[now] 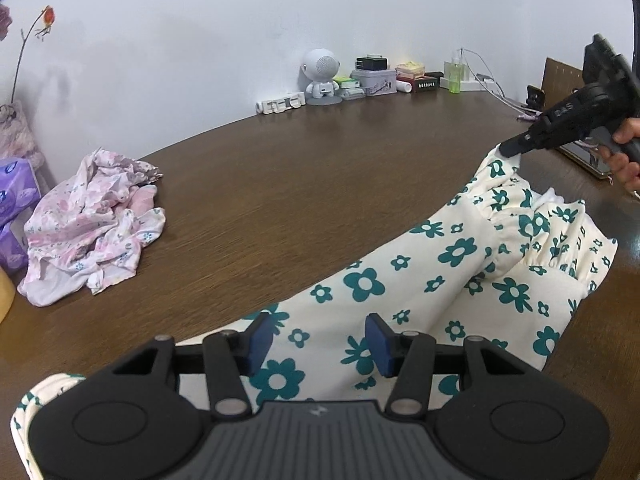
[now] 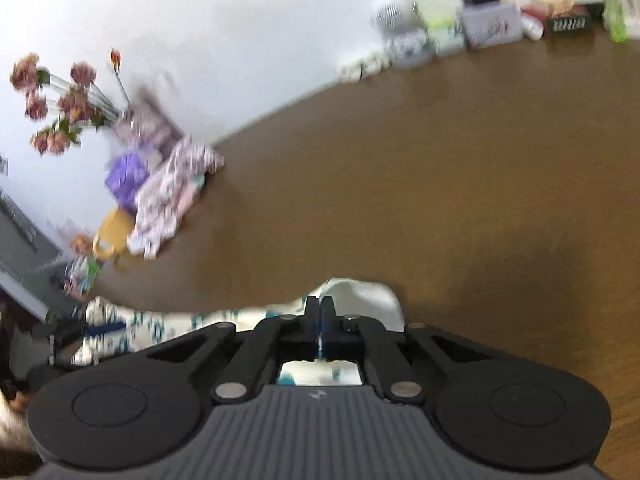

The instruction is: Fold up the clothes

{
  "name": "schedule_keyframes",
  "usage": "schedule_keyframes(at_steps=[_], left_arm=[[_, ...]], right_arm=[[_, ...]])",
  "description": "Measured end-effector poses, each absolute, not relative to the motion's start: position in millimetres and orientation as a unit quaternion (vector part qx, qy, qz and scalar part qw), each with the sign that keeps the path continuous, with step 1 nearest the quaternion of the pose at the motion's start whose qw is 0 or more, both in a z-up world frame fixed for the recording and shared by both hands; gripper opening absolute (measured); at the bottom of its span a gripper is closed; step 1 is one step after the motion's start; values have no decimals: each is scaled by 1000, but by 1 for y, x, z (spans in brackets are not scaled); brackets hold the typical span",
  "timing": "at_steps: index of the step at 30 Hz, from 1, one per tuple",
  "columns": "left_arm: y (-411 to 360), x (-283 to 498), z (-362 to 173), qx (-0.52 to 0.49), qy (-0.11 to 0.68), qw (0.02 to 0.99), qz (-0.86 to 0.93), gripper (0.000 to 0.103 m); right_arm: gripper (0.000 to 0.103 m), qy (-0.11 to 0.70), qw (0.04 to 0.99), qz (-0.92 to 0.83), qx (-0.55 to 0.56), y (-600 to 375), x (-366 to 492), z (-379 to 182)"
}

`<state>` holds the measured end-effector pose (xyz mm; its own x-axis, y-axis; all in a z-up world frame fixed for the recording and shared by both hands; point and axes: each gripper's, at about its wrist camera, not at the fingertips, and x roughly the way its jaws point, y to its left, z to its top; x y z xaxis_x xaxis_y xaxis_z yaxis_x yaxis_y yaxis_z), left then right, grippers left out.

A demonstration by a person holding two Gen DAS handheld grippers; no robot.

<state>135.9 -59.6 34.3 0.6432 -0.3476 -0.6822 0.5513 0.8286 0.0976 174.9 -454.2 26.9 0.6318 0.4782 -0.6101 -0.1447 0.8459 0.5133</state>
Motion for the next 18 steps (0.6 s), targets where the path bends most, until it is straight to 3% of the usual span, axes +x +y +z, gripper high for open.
schedule_keyframes(at_steps=[9, 13, 17, 18], left_arm=[[-52, 135, 32, 150, 336, 898, -242, 50], [-43, 132, 33, 153, 332, 901, -234, 50], [-37, 129, 31, 158, 329, 903, -228, 50], [-37, 129, 30, 158, 329, 902, -229, 50]], right_arm=[[1, 420, 864, 114, 252, -465, 196, -2], [13, 404, 881, 89, 229, -466, 187, 4], [16, 367, 904, 88, 200, -456, 166, 23], [22, 360, 910, 101, 178, -443, 160, 27]])
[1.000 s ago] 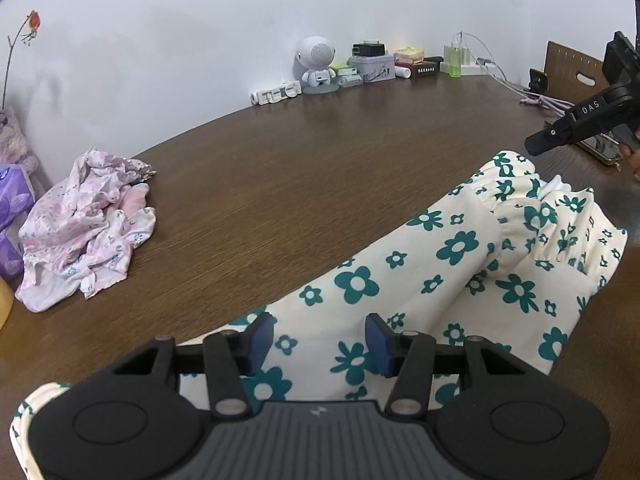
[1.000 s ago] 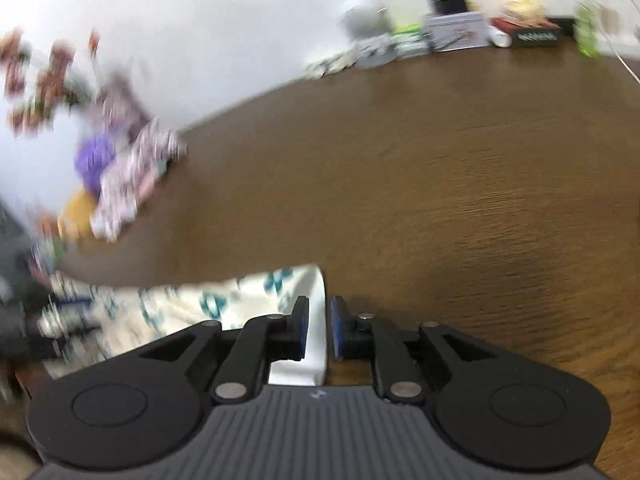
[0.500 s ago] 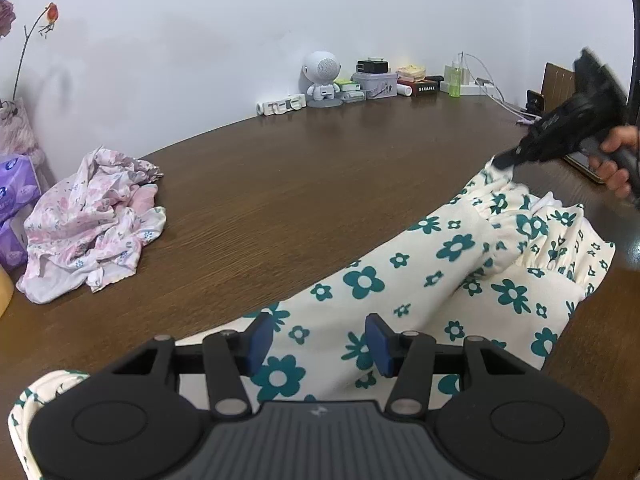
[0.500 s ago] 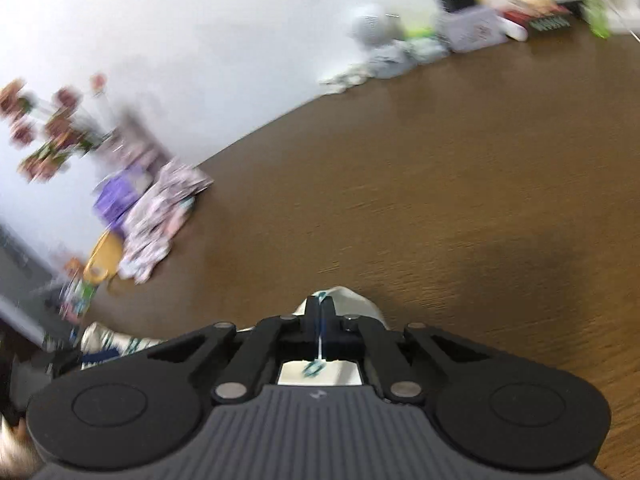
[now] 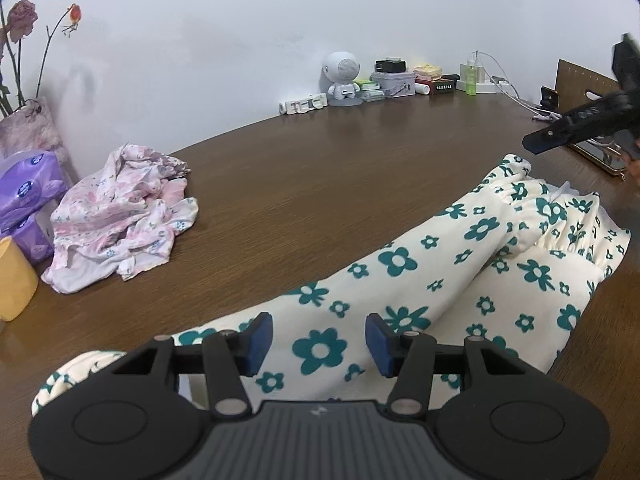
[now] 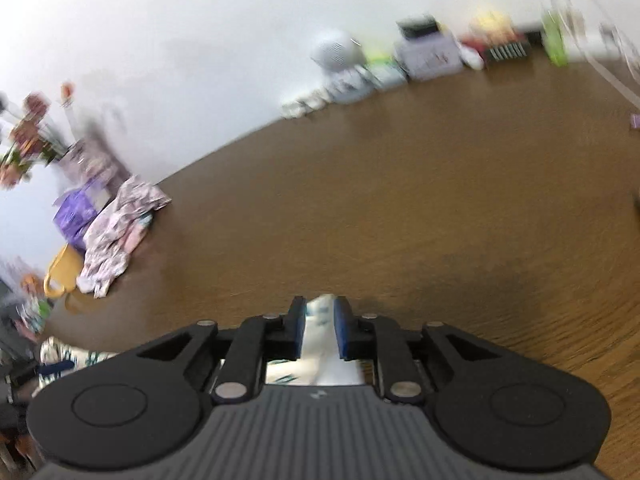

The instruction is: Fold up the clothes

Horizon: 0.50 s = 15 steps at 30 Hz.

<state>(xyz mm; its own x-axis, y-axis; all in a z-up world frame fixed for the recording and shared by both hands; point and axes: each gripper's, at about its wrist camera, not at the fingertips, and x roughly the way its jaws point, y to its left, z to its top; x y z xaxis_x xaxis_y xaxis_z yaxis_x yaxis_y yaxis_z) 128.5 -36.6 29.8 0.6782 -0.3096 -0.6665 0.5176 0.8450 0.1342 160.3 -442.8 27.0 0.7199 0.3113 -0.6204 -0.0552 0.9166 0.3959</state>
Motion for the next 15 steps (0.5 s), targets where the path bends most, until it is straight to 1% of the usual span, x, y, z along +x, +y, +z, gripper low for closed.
schedule_keyframes(at_steps=[1, 3, 7, 10, 13, 15], left_arm=[[-36, 128, 29, 158, 329, 902, -230, 50], [-37, 127, 27, 162, 327, 901, -232, 50], [-40, 120, 22, 184, 318, 900, -234, 50], [-36, 112, 19, 185, 319, 900, -234, 50], [-26, 108, 17, 170, 323, 900, -236, 50], [-19, 107, 15, 149, 328, 901, -240, 50]], right_arm=[[30, 354, 915, 113, 156, -429, 155, 31], [35, 340, 924, 138, 111, -402, 144, 40], [35, 316, 923, 220, 31, -331, 130, 43], [35, 315, 916, 247, -31, -288, 124, 38], [33, 339, 907, 233, -93, -268, 117, 26], [32, 344, 907, 222, -98, -271, 112, 20]])
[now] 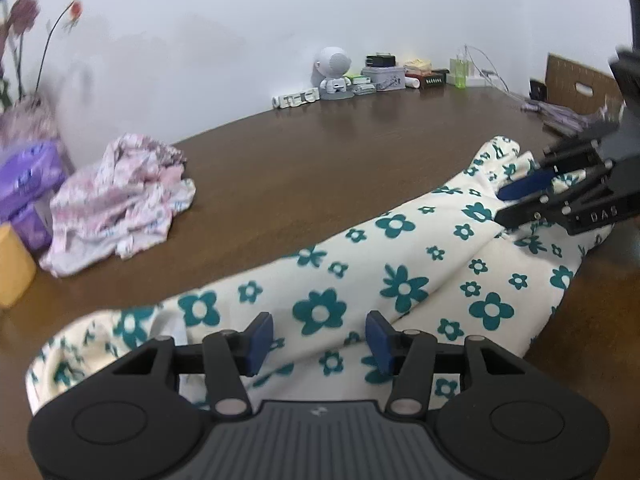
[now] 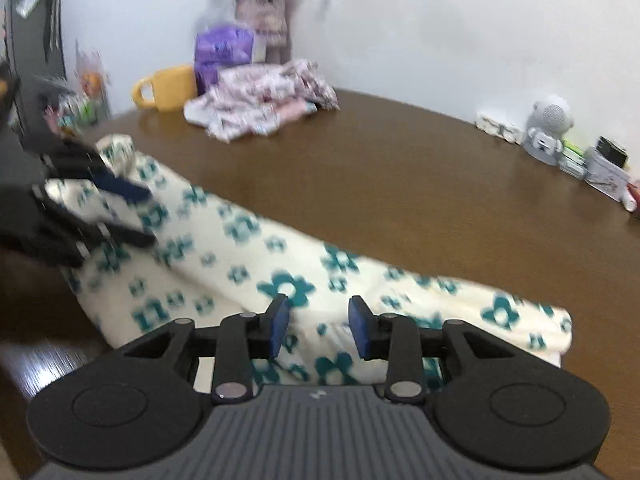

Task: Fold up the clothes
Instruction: 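Smooth the folded shirt flat with both open grippers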

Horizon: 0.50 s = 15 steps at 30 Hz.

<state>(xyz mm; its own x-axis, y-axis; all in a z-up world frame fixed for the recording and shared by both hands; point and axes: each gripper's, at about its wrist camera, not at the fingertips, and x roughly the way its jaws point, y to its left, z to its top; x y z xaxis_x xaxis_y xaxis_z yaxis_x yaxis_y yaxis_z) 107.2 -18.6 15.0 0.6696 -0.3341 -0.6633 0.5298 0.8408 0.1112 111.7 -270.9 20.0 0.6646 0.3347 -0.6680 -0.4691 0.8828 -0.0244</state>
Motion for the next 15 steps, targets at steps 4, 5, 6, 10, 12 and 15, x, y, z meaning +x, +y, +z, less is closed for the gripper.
schedule_keyframes(at_steps=[4, 5, 6, 10, 12, 15], left_arm=[[-10, 107, 13, 123, 330, 904, -242, 53], [-8, 106, 12, 119, 330, 905, -241, 53], [-7, 106, 13, 118, 329, 906, -240, 53], [-4, 97, 19, 114, 316, 911, -238, 51], [4, 88, 28, 104, 302, 917, -238, 52], [27, 79, 43, 88, 281, 933, -208, 52]], right_arm=[[32, 342, 914, 206, -74, -279, 102, 12], [32, 338, 916, 202, -73, -279, 101, 11], [32, 335, 918, 197, -73, -277, 101, 10], [34, 329, 923, 185, -71, -272, 98, 7], [35, 330, 925, 178, -61, -272, 99, 8], [38, 315, 932, 176, -19, -274, 96, 15]])
